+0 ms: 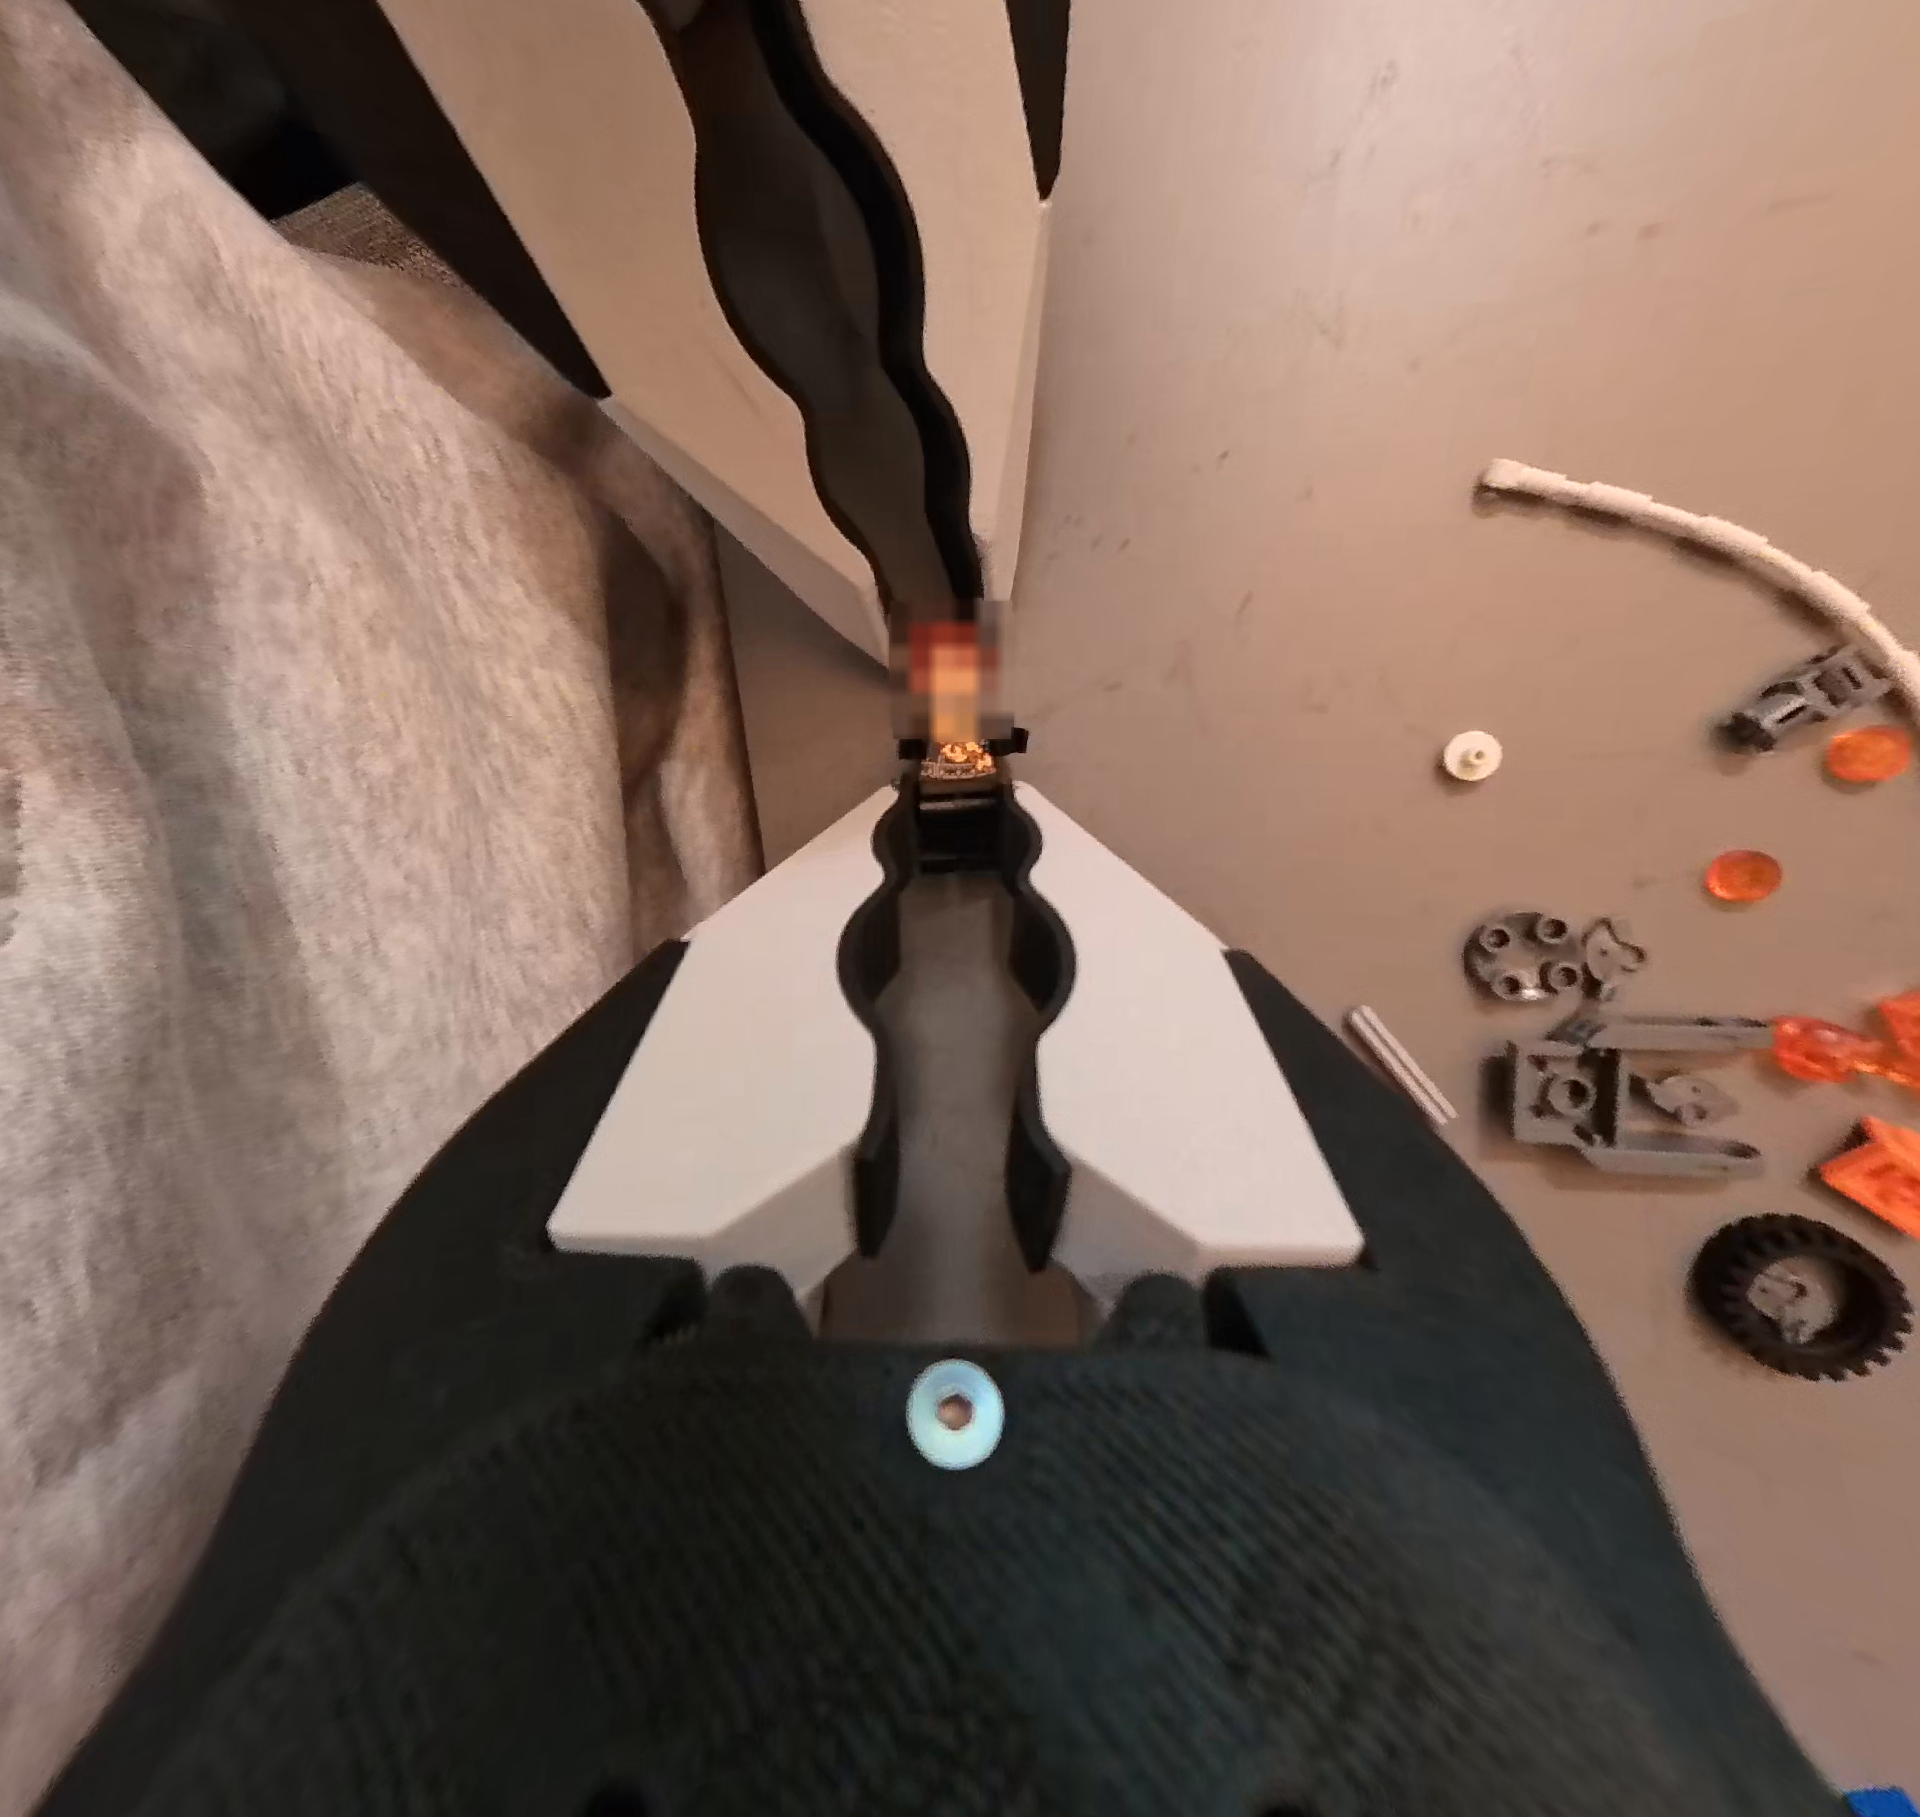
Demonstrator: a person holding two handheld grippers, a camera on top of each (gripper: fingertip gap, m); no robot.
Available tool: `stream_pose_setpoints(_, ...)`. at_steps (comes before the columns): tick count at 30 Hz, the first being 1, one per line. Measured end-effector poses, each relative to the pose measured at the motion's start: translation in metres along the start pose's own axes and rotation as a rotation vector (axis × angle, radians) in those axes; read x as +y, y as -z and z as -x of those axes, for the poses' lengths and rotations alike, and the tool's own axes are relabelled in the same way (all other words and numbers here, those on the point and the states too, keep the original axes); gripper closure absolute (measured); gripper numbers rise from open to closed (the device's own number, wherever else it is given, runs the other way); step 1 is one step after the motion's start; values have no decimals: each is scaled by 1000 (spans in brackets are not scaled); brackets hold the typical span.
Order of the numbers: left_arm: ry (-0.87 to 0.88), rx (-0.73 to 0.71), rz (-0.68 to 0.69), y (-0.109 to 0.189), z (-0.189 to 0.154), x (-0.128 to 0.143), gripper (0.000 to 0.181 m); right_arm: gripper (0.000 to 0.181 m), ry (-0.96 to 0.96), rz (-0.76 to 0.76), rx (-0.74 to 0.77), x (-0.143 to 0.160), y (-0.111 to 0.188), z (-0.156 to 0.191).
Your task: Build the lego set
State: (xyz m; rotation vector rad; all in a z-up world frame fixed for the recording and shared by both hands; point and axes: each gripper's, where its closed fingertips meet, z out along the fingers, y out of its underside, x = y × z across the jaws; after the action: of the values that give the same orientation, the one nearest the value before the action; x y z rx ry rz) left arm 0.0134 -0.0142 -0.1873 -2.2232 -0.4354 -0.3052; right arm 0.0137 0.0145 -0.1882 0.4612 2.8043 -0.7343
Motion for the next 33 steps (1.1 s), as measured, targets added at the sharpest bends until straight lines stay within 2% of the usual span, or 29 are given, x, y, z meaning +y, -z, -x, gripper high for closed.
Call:
stream_pose_setpoints(16,-8,-17,-1,0,1,0,170,168,-21,29,2,-4,-3,0)
stream_pose_setpoints(20,32,46,-35,2,-3,-6,164,168,-59,-41,-16,-8,-2,3)
stream_pose_setpoints(25,91,87,-181,18,2,-24,154,168,-60,-143,52,-9,1,-5)
stream_pose_setpoints(29,82,94,-186,22,1,-21,152,168,2,-268,87,-14,6,-2)
stream_pose_setpoints(33,55,90,-115,13,-2,-14,154,168,159,-352,192,-19,12,2)
